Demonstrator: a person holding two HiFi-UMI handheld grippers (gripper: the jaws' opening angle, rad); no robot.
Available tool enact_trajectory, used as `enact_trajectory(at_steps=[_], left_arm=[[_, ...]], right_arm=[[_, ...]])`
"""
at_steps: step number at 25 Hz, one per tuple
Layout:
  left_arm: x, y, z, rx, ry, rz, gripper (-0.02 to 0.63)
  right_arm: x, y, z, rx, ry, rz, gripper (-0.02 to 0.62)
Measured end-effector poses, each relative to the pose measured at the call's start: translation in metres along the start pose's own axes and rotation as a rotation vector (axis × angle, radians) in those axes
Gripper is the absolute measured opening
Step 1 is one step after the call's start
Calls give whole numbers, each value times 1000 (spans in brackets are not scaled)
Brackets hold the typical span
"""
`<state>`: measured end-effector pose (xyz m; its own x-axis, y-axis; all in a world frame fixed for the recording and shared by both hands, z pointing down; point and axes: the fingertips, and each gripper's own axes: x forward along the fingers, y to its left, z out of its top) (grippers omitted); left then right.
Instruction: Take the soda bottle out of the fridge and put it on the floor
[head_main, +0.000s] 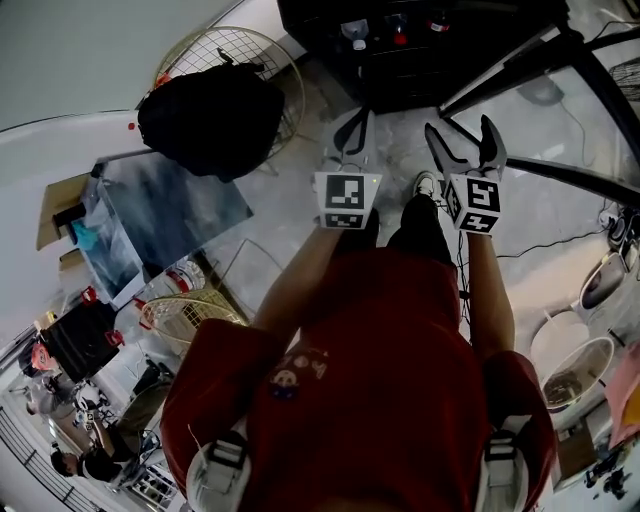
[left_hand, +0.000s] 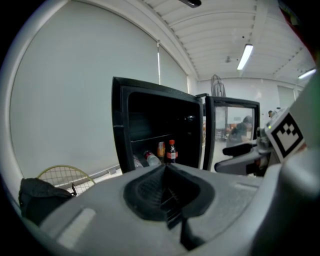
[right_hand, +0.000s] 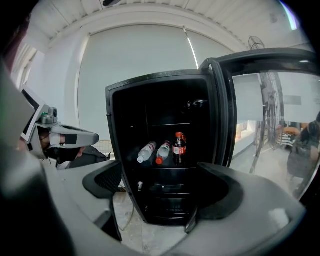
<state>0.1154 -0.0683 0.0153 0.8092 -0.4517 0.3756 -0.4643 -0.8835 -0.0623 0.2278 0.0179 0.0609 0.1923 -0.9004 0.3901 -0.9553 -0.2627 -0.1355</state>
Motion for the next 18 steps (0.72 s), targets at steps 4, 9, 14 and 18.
enact_trajectory(at_steps=[4, 9, 14, 18], left_arm=[[13, 4, -20, -15, 8, 23, 0], [40, 2, -61, -3, 26, 25, 0], [64, -4, -110, -37, 48, 38, 0], [84, -8, -155, -46, 92, 36, 0]], right_arm=[[10, -5, -19, -25, 19, -15, 463], [30, -13, -41, -23, 11, -23, 463], [50, -27, -71, -23, -1, -27, 463], [66, -38, -102, -6, 16, -32, 463]])
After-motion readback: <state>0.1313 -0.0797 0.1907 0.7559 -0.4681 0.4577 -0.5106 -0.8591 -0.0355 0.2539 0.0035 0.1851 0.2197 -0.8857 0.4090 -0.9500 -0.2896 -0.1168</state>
